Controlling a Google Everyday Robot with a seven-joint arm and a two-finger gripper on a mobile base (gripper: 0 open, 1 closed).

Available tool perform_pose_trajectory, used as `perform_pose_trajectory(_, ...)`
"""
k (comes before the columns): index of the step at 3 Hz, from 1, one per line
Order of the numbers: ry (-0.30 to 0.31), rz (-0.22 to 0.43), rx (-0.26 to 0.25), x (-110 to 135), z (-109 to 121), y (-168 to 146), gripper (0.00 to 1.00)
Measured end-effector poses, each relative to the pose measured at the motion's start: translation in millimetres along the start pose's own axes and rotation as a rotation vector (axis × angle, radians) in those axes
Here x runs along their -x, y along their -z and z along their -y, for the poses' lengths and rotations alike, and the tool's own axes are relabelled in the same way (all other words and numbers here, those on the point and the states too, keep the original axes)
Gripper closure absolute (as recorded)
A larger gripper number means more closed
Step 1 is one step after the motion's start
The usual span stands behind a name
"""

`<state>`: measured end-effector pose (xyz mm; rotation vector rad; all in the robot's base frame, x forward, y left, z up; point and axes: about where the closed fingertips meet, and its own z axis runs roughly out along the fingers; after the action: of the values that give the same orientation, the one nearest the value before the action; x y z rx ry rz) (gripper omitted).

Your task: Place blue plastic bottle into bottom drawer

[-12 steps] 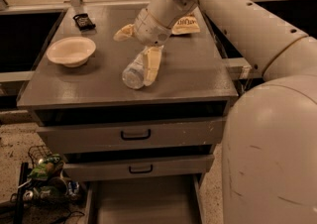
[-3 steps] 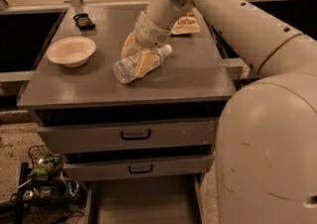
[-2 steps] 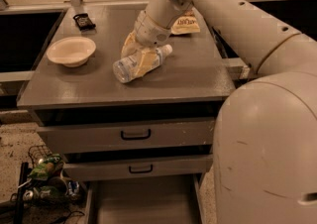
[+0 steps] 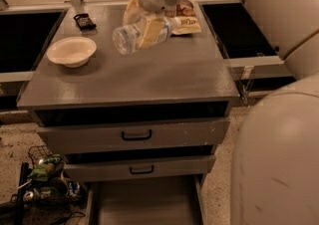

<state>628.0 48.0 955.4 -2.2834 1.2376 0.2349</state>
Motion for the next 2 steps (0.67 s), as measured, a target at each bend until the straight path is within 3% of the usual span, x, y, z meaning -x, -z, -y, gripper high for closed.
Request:
perform_pose_trajectory(1,0.025,-0.012,-0.054,24,-3,44,1.0)
perform_pose_trajectory(2,0.016,-0.006,-0.077,48,-22,77,1.0)
